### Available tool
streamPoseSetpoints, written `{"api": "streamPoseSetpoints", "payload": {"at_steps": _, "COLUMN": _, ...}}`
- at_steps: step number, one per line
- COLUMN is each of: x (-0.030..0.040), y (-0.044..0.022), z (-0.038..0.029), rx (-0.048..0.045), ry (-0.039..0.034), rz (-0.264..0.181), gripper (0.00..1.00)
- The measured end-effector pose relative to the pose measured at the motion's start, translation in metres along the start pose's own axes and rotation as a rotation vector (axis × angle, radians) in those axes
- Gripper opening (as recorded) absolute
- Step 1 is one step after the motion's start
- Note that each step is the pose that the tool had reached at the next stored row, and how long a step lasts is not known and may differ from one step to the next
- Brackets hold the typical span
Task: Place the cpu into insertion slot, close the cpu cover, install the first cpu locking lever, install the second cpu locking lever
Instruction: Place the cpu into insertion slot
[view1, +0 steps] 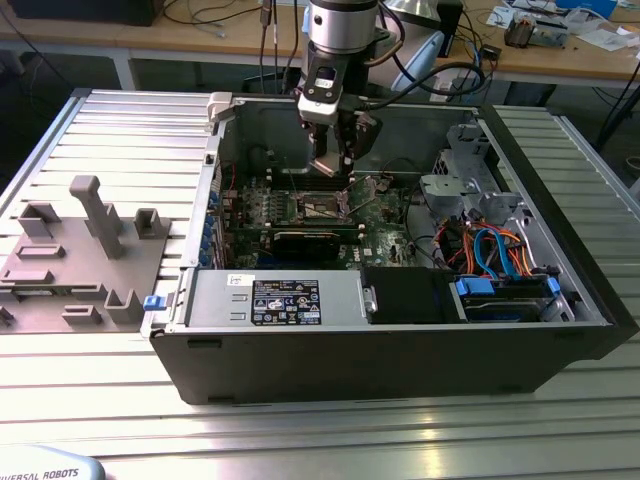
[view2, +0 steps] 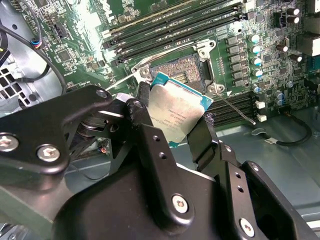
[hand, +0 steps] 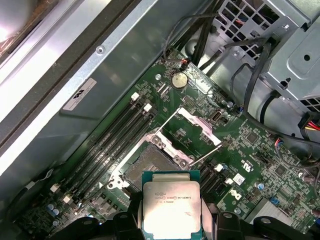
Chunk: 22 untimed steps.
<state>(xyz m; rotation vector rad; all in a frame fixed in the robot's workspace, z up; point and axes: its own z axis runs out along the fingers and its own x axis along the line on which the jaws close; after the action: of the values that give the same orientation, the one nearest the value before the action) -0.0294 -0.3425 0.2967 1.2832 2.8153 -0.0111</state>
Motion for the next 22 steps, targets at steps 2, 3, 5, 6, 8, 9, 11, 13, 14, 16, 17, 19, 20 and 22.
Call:
{"api": "streamPoseSetpoints", "payload": {"at_steps": 2, "x": 0.0000, "y": 0.0000, "z": 0.0001, "rx": 0.0007, "ry": -0.0007, "rz": 0.002, "gripper": 0.55}}
{"api": "streamPoseSetpoints", "payload": {"at_steps": 3, "x": 0.0000, "y": 0.0000, "z": 0.0002, "rx": 0.0009, "ry": -0.0008, "rz": 0.003, "gripper": 0.55}}
{"api": "streamPoseSetpoints", "payload": {"at_steps": 5, "x": 0.0000, "y": 0.0000, "z": 0.0003, "rx": 0.0012, "ry": -0.0012, "rz": 0.005, "gripper": 0.55}}
{"api": "streamPoseSetpoints", "payload": {"at_steps": 6, "x": 0.0000, "y": 0.0000, "z": 0.0003, "rx": 0.0013, "ry": -0.0014, "rz": 0.005, "gripper": 0.55}}
{"api": "streamPoseSetpoints", "payload": {"at_steps": 8, "x": 0.0000, "y": 0.0000, "z": 0.0004, "rx": 0.0017, "ry": -0.0017, "rz": 0.006, "gripper": 0.55}}
{"api": "streamPoseSetpoints", "payload": {"at_steps": 9, "x": 0.0000, "y": 0.0000, "z": 0.0004, "rx": 0.0018, "ry": -0.0018, "rz": 0.007, "gripper": 0.55}}
{"api": "streamPoseSetpoints", "payload": {"at_steps": 11, "x": 0.0000, "y": 0.0000, "z": 0.0004, "rx": 0.0020, "ry": -0.0020, "rz": 0.008, "gripper": 0.55}}
{"api": "streamPoseSetpoints", "payload": {"at_steps": 13, "x": 0.0000, "y": 0.0000, "z": 0.0005, "rx": 0.0022, "ry": -0.0022, "rz": 0.009, "gripper": 0.55}}
{"api": "streamPoseSetpoints", "payload": {"at_steps": 14, "x": 0.0000, "y": 0.0000, "z": 0.0005, "rx": 0.0022, "ry": -0.0023, "rz": 0.009, "gripper": 0.55}}
{"api": "streamPoseSetpoints", "payload": {"at_steps": 16, "x": 0.0000, "y": 0.0000, "z": 0.0005, "rx": 0.0025, "ry": -0.0025, "rz": 0.010, "gripper": 0.55}}
{"api": "streamPoseSetpoints", "payload": {"at_steps": 17, "x": 0.0000, "y": 0.0000, "z": 0.0005, "rx": 0.0026, "ry": -0.0026, "rz": 0.011, "gripper": 0.55}}
{"api": "streamPoseSetpoints", "payload": {"at_steps": 19, "x": 0.0000, "y": 0.0000, "z": 0.0005, "rx": 0.0029, "ry": -0.0028, "rz": 0.012, "gripper": 0.55}}
{"api": "streamPoseSetpoints", "payload": {"at_steps": 20, "x": 0.0000, "y": 0.0000, "z": 0.0006, "rx": 0.0030, "ry": -0.0029, "rz": 0.012, "gripper": 0.55}}
{"api": "streamPoseSetpoints", "payload": {"at_steps": 22, "x": 0.0000, "y": 0.0000, "z": 0.0006, "rx": 0.0030, "ry": -0.0029, "rz": 0.013, "gripper": 0.55}}
